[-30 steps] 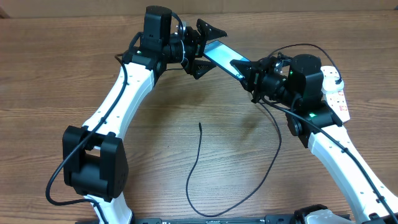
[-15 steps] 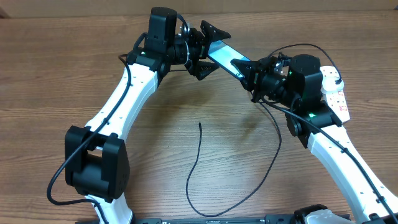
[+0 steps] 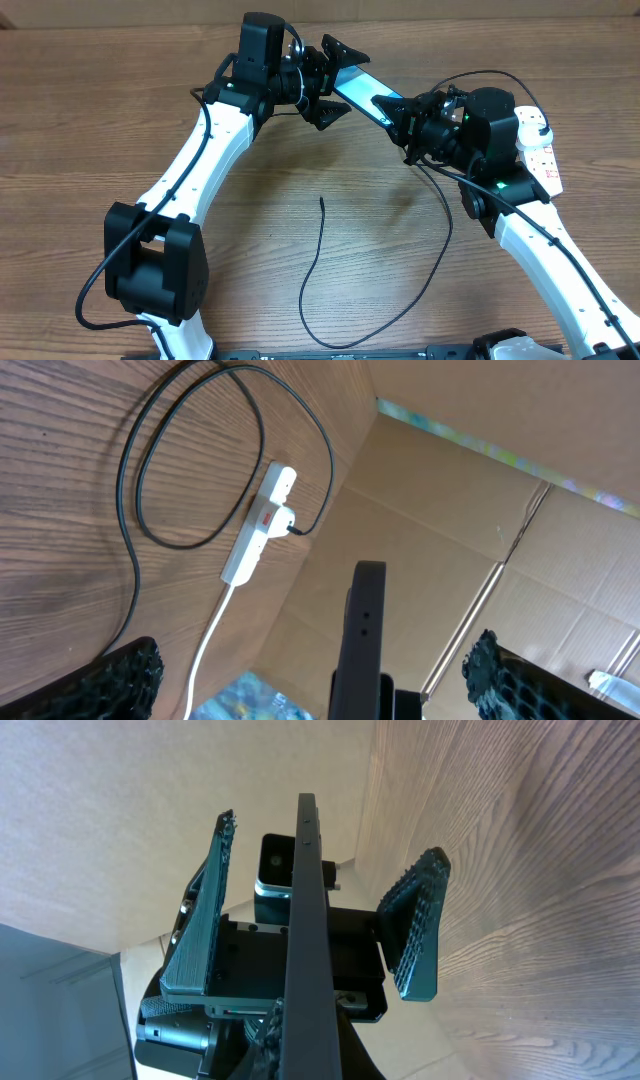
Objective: Plug charger to phone and switch on socket
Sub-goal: 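Close the left gripper on the phone's other end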
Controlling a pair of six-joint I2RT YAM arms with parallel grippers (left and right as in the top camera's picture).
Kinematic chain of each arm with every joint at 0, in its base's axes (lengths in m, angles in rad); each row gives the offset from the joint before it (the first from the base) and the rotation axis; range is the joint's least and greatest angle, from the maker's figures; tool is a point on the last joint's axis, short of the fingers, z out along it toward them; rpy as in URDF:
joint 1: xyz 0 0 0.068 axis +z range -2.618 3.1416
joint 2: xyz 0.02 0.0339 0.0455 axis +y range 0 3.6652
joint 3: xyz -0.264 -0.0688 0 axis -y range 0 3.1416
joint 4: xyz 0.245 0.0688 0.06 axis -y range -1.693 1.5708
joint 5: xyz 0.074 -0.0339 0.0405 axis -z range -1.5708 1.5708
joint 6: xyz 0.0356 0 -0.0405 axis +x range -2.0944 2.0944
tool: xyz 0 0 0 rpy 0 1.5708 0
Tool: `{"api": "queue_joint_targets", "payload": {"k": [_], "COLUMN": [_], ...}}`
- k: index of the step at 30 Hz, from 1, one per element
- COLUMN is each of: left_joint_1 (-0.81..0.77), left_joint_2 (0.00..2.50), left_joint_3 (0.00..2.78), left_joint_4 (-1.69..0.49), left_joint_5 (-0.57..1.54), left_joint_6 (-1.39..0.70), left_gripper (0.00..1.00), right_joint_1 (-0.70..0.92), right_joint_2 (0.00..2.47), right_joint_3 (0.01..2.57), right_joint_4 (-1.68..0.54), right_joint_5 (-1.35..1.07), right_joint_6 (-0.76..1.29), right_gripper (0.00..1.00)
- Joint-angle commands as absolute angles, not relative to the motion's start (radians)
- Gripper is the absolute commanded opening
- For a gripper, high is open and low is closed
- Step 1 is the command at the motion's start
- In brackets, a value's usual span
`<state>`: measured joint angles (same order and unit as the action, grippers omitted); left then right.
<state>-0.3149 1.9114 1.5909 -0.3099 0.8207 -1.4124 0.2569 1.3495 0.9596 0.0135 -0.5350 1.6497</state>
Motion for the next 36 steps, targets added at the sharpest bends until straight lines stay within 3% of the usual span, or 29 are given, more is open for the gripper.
{"api": "queue_joint_targets", "payload": {"k": [1, 12, 15, 24, 27, 36], "left_joint_1": [-0.325, -0.328, -0.328, -0.328, -0.332, -0.352], "left_joint_2": [1.908, 1.908, 1.908, 1.908, 1.908, 1.908], "left_joint_3": [1.585, 1.585, 1.585, 1.585, 1.585, 1.585], "left_joint_4": [-0.309, -0.309, -0.309, -0.309, -0.309, -0.309], "left_joint_5": [0.808, 0.803, 0.803, 0.802, 0.801, 0.782], "left_joint_6": [-1.422, -1.456, -1.456, -1.463, -1.475, -1.477], "left_gripper": [0.93, 0.45, 0.37, 0.30, 0.23, 0.26], "right_joint_1": [0.263, 0.263, 0.263, 0.263, 0.265, 0.270], "right_joint_2": [1.340, 1.340, 1.340, 1.340, 1.340, 1.340], "right_joint_3": [0.981, 0.981, 0.981, 0.981, 0.981, 0.981], "right_joint_4": [0.025, 0.021, 0.022, 0.021, 0.021, 0.022], "right_joint_5": [-0.532, -0.532, -0.532, -0.532, -0.532, -0.532], "right_joint_6": [1.650, 1.650, 1.650, 1.650, 1.650, 1.650], "right_gripper": [0.04, 0.04, 0.04, 0.04, 0.04, 0.04]}}
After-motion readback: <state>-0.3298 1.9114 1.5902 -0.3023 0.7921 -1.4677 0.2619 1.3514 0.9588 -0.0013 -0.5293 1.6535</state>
